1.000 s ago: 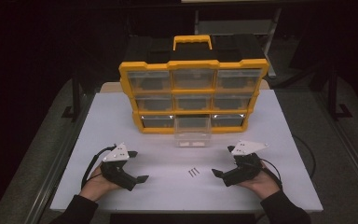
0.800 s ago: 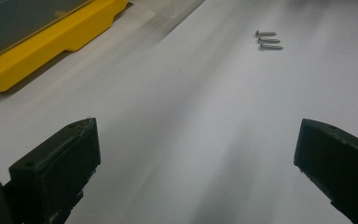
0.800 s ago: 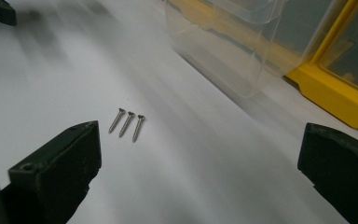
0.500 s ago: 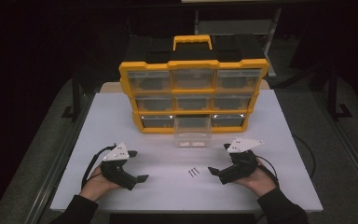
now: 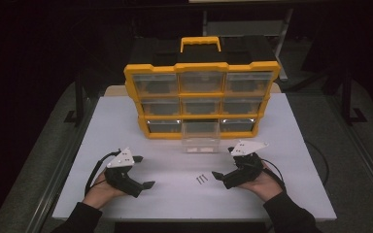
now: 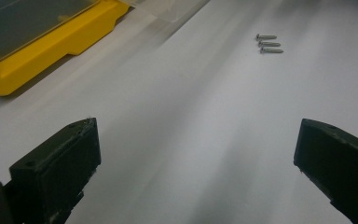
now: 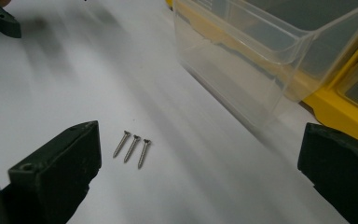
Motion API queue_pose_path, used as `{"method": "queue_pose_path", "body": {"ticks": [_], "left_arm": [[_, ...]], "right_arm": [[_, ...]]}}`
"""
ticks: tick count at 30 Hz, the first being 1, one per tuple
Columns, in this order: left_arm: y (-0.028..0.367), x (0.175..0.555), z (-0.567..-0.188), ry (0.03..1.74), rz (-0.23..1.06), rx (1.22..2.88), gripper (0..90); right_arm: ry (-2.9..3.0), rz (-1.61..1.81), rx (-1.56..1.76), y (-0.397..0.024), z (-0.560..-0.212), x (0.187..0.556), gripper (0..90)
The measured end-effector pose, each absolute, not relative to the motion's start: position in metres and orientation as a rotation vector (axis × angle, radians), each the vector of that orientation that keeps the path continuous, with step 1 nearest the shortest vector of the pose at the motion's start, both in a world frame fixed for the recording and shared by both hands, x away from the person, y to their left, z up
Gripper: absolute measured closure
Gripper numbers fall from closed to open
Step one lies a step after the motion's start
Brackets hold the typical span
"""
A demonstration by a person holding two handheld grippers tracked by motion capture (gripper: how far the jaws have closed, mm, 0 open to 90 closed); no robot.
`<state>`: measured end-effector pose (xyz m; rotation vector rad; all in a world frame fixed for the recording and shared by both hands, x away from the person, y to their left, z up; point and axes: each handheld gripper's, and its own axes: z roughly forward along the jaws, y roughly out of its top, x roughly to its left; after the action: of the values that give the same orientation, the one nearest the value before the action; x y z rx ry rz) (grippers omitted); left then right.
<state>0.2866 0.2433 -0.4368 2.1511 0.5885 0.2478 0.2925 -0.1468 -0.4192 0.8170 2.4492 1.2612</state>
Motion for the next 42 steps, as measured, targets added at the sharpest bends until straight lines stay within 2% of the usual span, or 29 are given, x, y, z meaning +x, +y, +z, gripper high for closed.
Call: {"method": "queue_pose_path", "body": {"ticks": [25,31,42], "left_arm": [[0.242,0.288,-0.435,0.588,0.222,2.14,0.1],[0.242,0.287,-0.435,0.589,0.223,2.137,0.1],[0.242,0.286,-0.435,0.585,0.223,2.13,0.5]], "right_arm": [[2.503,1.259,0.799,-0.12,-0.417,0.304,0.0],[2.517,1.248,0.803,-0.116,-0.417,0.306,3.1],[2.562,1.204,0.824,-0.106,-0.419,0.31,14.1]]}}
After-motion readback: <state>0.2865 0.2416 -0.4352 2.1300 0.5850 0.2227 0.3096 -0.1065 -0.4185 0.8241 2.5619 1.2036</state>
